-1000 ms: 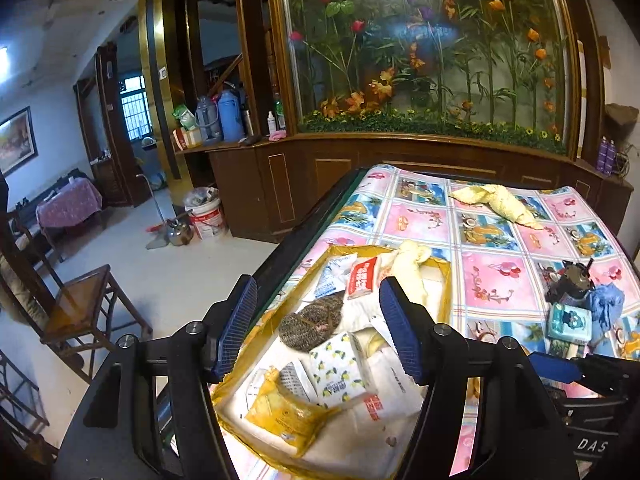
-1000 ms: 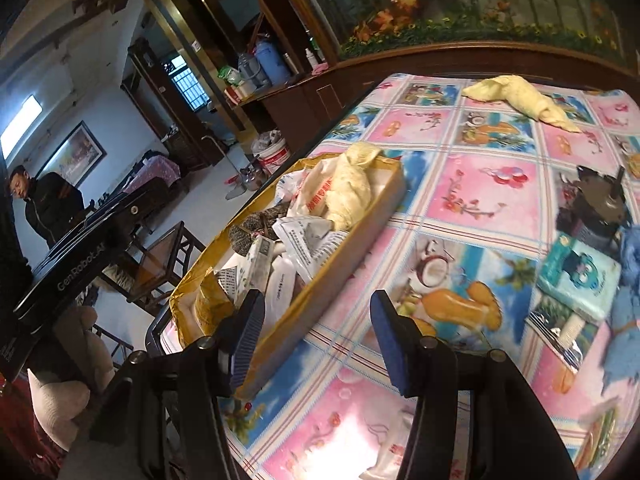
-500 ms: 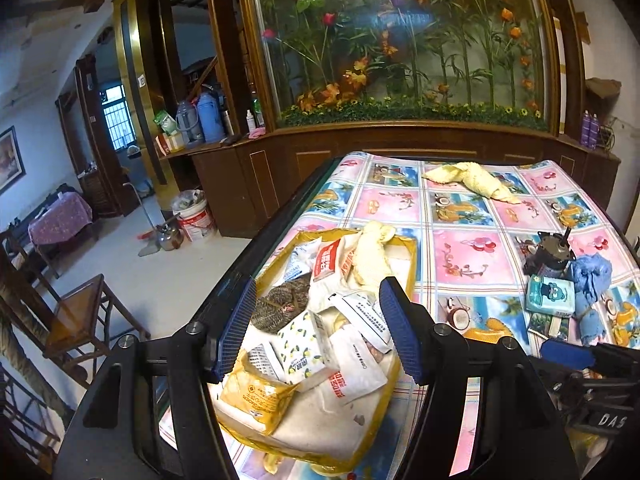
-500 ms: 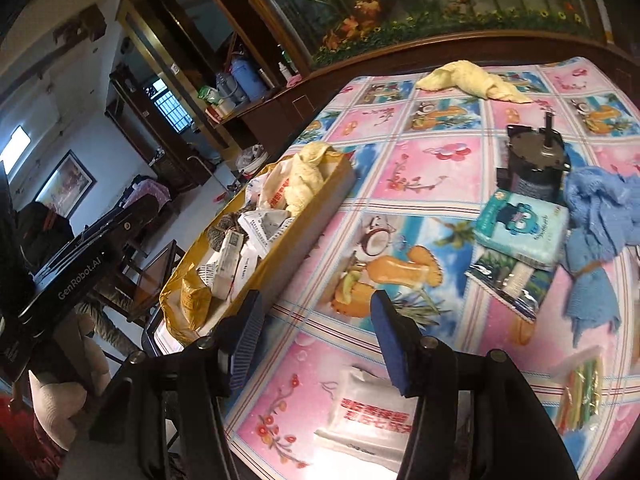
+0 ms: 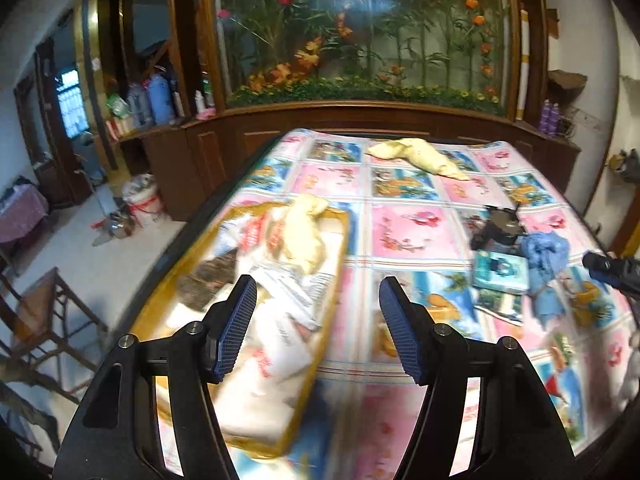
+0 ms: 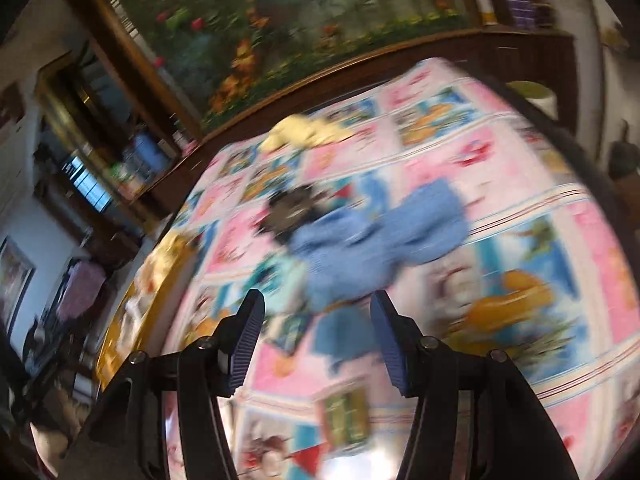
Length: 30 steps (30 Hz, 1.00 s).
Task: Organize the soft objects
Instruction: 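Grasp the blue towel with the right tool while the left tool grasps the teal cartoon pack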
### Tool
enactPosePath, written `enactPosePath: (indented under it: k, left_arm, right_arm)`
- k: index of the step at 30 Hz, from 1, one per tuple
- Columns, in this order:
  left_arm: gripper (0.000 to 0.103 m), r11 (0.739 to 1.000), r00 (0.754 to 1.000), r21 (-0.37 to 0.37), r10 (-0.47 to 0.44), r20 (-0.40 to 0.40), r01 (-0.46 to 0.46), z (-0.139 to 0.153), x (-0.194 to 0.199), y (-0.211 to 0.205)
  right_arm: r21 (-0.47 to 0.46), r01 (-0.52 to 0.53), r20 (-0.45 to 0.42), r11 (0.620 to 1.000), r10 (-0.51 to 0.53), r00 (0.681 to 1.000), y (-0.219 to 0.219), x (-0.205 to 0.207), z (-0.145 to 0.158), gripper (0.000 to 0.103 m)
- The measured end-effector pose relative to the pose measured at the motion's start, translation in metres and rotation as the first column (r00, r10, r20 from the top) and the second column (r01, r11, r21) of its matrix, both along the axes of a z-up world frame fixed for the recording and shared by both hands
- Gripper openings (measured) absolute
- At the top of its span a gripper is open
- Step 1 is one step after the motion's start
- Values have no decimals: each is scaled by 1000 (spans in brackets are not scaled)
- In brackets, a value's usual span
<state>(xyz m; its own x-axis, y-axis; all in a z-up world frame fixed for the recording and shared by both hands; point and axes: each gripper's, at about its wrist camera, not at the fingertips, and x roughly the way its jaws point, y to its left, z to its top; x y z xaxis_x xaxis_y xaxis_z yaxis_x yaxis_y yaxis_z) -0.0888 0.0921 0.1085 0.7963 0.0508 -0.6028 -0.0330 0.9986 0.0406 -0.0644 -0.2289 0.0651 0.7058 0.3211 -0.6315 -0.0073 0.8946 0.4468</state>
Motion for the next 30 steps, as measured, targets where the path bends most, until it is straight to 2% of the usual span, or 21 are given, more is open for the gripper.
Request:
enactPosePath:
  k: [2,5,9,13,15,17,19,20,21,22,26,27,30]
  left_arm:
    - [64,999,999,-24,-34,-13,34,-5,2,-8]
    - [64,996,996,-35,-84,-43,82,-12,5,-22]
    - [64,994,992,-39,-105,-66,102,-18,6,-30]
    - [64,994,992,-59,-101,-72,97,-20,5,-26]
    - [64,993,992,-64,-101,-69,97,-20,5,-22]
    - [64,993,993,-69,-101,-65,97,-22,6,-16]
    - [64,992,992,-83,-104,-72,98,-25,9,-13]
    - [64,990,990,-95,-112,-80,104,-27,10,-13]
    - [64,988,989,-107,-122,-89,112,-29,12,-14]
    - [64,986,987,-115,-131,-96,120,-31,12,-15]
    - [64,976,975,-147,-180,-133,160,-37,19,-23]
    - [64,972,970,-156,-195,-142,173,-39,22,-26]
    - [64,967,960,-168,-222,-171,194,-43,35,-31]
  right_arm:
    - [-9,50,-1,999,-50,999,-18,4,2,55]
    - [-34,59,-5,998,-59,998,-21,14,4,55]
    - [-58,-17,-28,998,15,999,-4,48,5,55]
    - [-125,-16,-54,992,10,998,3,87,-2,55]
    - [-110,-91,-87,990,81,993,14,96,-10,56]
    - [-38,-241,-106,970,236,966,36,89,-15,57]
    - [34,-407,-104,913,408,907,60,71,-14,56]
    - [121,-483,-92,867,494,865,66,61,-13,56]
    - [172,-515,-64,840,531,845,67,51,-9,55]
    - [175,-509,-34,843,522,852,63,43,-2,55]
    - [75,-362,-9,929,364,931,35,32,11,57]
    - [56,-335,-18,940,337,941,30,31,9,58]
    - [76,-317,-60,946,321,945,26,31,-2,58]
